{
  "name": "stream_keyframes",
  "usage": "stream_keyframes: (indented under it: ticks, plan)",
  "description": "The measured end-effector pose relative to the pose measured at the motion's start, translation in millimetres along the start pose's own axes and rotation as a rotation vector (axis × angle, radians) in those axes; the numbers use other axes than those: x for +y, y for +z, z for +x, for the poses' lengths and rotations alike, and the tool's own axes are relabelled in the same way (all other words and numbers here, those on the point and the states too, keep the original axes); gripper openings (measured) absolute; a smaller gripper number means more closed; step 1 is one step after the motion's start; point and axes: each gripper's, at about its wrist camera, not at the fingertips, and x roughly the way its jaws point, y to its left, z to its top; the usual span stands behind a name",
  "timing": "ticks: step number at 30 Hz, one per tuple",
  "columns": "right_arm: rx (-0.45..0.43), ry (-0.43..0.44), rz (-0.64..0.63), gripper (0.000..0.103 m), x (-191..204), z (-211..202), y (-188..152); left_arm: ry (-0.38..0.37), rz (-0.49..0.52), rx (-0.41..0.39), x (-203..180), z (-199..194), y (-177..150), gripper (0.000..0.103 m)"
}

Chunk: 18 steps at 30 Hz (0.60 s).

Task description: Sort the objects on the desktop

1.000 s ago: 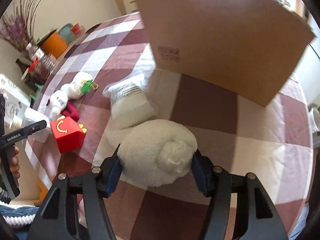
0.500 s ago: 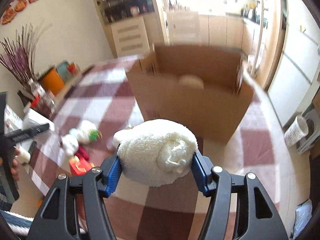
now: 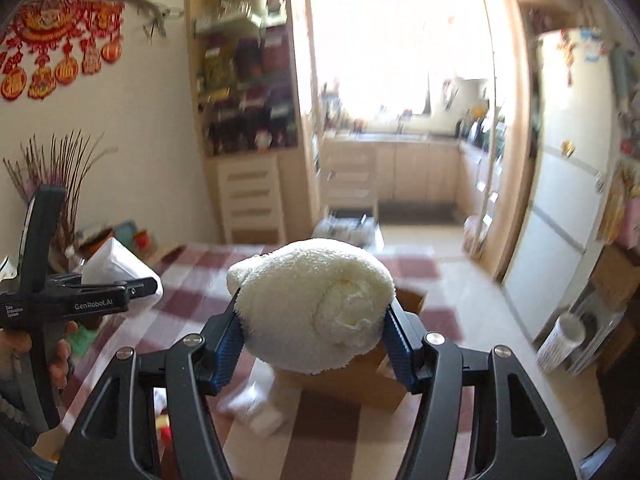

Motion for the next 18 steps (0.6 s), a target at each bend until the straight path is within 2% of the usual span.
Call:
stream_keyframes:
  ticks: [4, 9, 13, 18]
  plan:
    - [-0.109, -0.083, -0.024, 0.063, -0.3, -20.1, 22.5, -0.019, 0.02, -0.04, -16.8, -6.0, 24.1, 0.064]
    - [-0.191, -0.125, -0.027, 0.063, 3.2, -32.8, 39.2, -0.011, 0.048, -0.082, -37.0, -9.7, 48.1, 0.064]
    - [-0.214, -0.143, -0.027, 0.063, 4.0, -30.6, 43.2, -0.015, 0.091, -0.082, -55.8, -2.5, 62.7, 0.065]
    - [-0.199, -0.15, 0.001, 0.063, -2.6, -10.5, 47.5, -0.025, 0.129, -0.056, -73.7, 13.5, 70.9, 0.064]
